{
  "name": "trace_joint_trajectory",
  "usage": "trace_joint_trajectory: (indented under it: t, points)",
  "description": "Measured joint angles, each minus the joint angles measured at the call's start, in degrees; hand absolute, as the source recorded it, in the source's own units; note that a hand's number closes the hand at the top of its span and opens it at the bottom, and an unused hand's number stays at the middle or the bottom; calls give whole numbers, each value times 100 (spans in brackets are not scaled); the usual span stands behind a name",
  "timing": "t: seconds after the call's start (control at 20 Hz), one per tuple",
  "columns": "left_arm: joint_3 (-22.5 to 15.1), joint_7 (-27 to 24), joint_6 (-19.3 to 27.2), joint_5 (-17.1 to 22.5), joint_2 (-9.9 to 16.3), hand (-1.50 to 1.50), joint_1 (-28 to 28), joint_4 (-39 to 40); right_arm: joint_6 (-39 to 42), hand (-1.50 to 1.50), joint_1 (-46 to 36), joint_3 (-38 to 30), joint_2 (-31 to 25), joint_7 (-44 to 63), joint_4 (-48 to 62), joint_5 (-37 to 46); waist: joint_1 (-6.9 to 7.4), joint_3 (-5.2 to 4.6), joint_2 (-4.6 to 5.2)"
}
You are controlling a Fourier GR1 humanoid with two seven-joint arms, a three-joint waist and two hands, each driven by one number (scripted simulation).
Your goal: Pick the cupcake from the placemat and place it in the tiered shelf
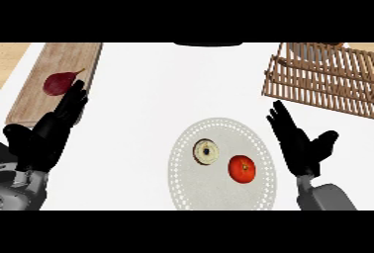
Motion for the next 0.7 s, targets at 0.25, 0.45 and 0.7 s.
trace_joint_trajectory:
  t: [0.25, 0.45, 0.7]
  points:
    - [207, -27, -8, 42, -42, 0, 91, 172, -903, 150, -724, 583, 510, -39, -235, 1013, 68, 45, -104]
    - [282, 117, 74, 111, -67, 0, 199, 285, -2110, 150, -969, 643, 276, 100, 122, 2163, 56, -8, -148]
    - [341, 90, 32, 238, -157, 0, 289, 338, -3834, -150, -1013, 1319, 979, 411, 559, 3596, 79, 47, -170]
